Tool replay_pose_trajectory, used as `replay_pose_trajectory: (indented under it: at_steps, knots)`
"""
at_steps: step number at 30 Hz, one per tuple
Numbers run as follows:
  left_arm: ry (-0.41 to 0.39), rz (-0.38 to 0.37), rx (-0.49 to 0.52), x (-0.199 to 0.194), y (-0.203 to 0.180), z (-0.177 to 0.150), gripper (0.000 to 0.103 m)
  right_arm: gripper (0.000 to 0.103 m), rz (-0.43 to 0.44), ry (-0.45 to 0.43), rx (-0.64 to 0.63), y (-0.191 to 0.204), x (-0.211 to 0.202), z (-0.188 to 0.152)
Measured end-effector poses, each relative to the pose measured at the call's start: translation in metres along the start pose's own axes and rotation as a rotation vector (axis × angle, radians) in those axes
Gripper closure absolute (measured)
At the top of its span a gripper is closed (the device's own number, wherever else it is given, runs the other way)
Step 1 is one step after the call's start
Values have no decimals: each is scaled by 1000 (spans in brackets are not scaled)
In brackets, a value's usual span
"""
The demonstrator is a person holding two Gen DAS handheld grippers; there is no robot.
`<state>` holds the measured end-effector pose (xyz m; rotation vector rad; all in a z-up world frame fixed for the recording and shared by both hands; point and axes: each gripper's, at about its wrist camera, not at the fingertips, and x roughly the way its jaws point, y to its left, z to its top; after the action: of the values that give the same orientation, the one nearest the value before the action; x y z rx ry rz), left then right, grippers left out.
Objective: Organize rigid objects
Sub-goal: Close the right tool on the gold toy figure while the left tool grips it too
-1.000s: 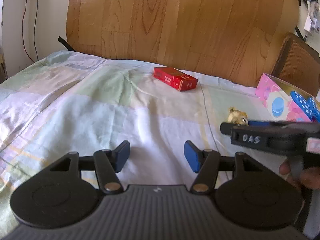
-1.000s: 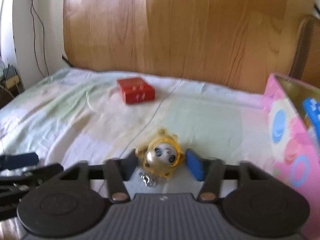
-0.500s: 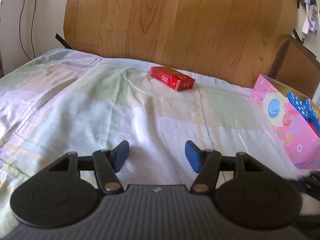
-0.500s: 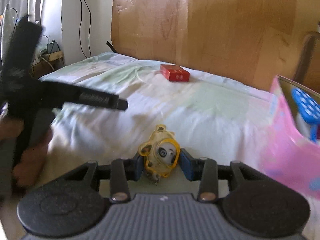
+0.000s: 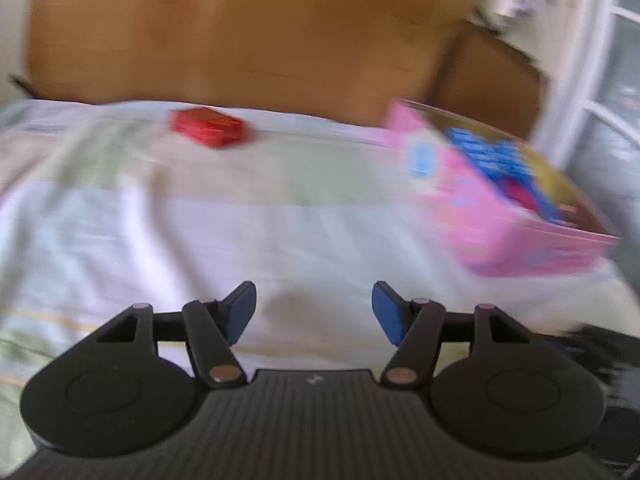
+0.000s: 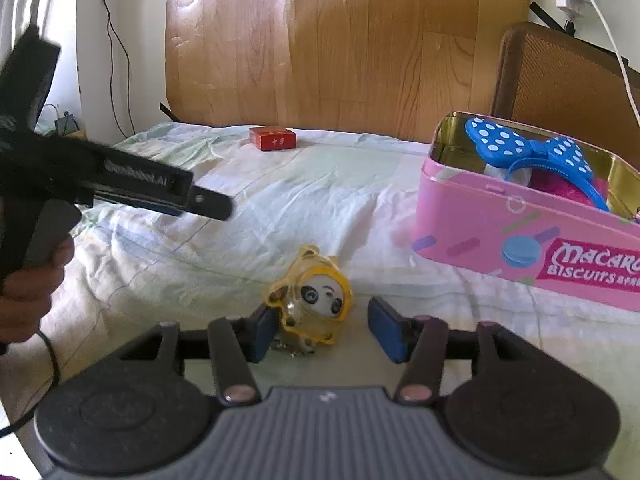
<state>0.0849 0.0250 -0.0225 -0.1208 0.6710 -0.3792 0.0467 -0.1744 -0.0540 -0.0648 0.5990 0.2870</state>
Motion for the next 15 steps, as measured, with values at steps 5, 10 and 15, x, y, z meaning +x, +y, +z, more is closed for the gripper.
replay_pose_trajectory:
  at_steps: [5,10,15]
  knots:
    - [86,-173,-16,3,-26,0,37,49,33,-17,28,-7,-3,-6]
    - [166,-219,5,21,-48,-8,42,58,72,-30,35,-10,-6,-9]
    - [193,-263,29,27,-67,-3,61,67,93,-63,84,-19,-9,-11]
